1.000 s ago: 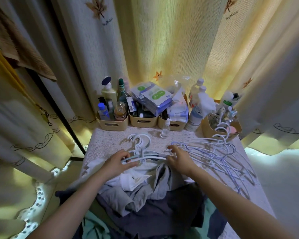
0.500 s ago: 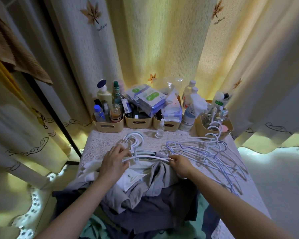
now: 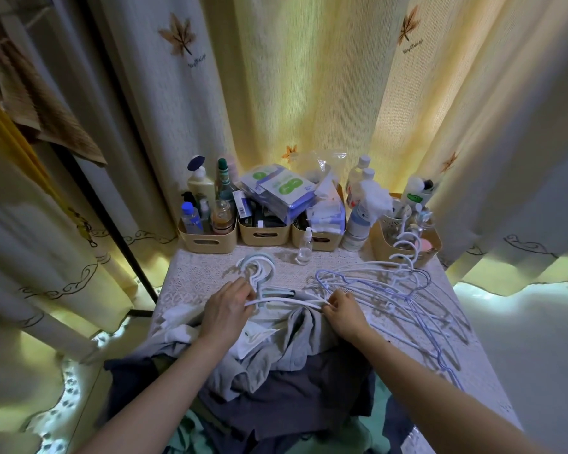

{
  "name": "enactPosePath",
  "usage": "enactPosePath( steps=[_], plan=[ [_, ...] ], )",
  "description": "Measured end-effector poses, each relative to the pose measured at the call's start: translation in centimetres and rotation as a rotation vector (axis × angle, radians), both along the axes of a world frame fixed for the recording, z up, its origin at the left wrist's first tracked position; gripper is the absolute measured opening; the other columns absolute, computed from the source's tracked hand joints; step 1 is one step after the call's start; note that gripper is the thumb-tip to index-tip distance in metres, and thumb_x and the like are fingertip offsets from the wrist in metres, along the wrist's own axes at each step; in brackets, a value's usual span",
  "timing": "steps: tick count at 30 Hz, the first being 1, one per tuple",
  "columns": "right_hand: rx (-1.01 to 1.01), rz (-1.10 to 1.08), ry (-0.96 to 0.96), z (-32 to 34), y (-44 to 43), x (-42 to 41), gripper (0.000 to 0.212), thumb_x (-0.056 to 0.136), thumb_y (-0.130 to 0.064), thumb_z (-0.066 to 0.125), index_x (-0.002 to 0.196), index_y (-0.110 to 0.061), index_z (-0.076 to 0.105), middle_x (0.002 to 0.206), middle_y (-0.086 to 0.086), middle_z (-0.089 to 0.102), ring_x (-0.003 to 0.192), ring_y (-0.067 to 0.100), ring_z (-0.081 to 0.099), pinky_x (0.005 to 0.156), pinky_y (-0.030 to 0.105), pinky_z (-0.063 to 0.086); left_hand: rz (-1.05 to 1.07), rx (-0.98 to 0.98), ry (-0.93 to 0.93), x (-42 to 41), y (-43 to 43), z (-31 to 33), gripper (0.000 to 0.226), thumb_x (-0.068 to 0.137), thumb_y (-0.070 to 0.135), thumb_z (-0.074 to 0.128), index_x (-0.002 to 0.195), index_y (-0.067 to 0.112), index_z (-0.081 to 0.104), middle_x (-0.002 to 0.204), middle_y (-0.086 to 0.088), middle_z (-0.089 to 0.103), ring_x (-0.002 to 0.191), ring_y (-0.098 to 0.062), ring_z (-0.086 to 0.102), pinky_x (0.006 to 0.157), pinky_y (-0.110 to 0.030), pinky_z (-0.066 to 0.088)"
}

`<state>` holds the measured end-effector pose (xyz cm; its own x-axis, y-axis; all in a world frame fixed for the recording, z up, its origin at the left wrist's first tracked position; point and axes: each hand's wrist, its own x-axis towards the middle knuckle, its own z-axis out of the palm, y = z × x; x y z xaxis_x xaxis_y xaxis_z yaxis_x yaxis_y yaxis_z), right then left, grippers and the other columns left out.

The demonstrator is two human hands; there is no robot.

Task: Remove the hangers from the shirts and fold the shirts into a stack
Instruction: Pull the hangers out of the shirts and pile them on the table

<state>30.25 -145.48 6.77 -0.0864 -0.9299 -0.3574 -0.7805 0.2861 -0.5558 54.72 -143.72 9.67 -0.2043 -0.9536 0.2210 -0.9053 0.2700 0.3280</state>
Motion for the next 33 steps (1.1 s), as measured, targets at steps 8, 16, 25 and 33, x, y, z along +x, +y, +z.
enactPosePath(
  steps=[8, 16, 25, 33],
  plan=[
    [-0.039, 0.004, -0.003, 0.1, 0.0, -0.4, 0.012, 0.093, -0.028, 0.051, 0.092, -0.016, 0.048, 0.092, 0.003, 0.046, 0.077, 0.021, 0.046, 0.065, 0.027, 0.032, -0.069, 0.028, 0.038, -0.2, -0.4, 0.2, 0.019, 0.077, 0.010, 0.073, 0.089, 0.011, 0.059, 0.094, -0.003, 0.059, 0.090, -0.023, 0.057, 0.069, -0.033, 0.047],
    [-0.049, -0.020, -0.021, 0.4, 0.1, -0.1, 0.016, 0.093, -0.026, 0.051, 0.082, -0.014, 0.046, 0.073, 0.001, 0.053, 0.069, 0.020, 0.047, 0.054, 0.031, 0.029, -0.124, 0.362, 0.124, -0.8, -0.7, 0.9, 0.017, 0.082, 0.037, 0.056, 0.096, 0.027, 0.058, 0.101, 0.010, 0.061, 0.092, -0.015, 0.060, 0.076, -0.036, 0.051],
    [-0.102, -0.053, 0.057, 2.2, -1.5, -0.5, 0.032, 0.092, -0.019, 0.051, 0.061, -0.011, 0.048, 0.060, 0.005, 0.050, 0.063, 0.023, 0.047, 0.054, 0.031, 0.028, -0.024, 0.258, 0.226, 2.1, -1.0, 2.4, 0.019, 0.087, 0.038, 0.064, 0.070, 0.031, 0.058, 0.084, 0.015, 0.051, 0.076, -0.009, 0.055, 0.062, -0.028, 0.043],
    [0.029, -0.167, -0.086, 1.3, -1.6, -1.0, 0.026, 0.092, -0.010, 0.050, 0.067, -0.003, 0.052, 0.067, 0.018, 0.056, 0.060, 0.025, 0.051, 0.055, 0.029, 0.037, 0.028, 0.353, 0.466, 4.8, 0.2, 1.7, 0.016, 0.085, 0.013, 0.069, 0.073, 0.003, 0.071, 0.078, -0.002, 0.054, 0.073, -0.010, 0.056, 0.061, -0.012, 0.035]
  ],
)
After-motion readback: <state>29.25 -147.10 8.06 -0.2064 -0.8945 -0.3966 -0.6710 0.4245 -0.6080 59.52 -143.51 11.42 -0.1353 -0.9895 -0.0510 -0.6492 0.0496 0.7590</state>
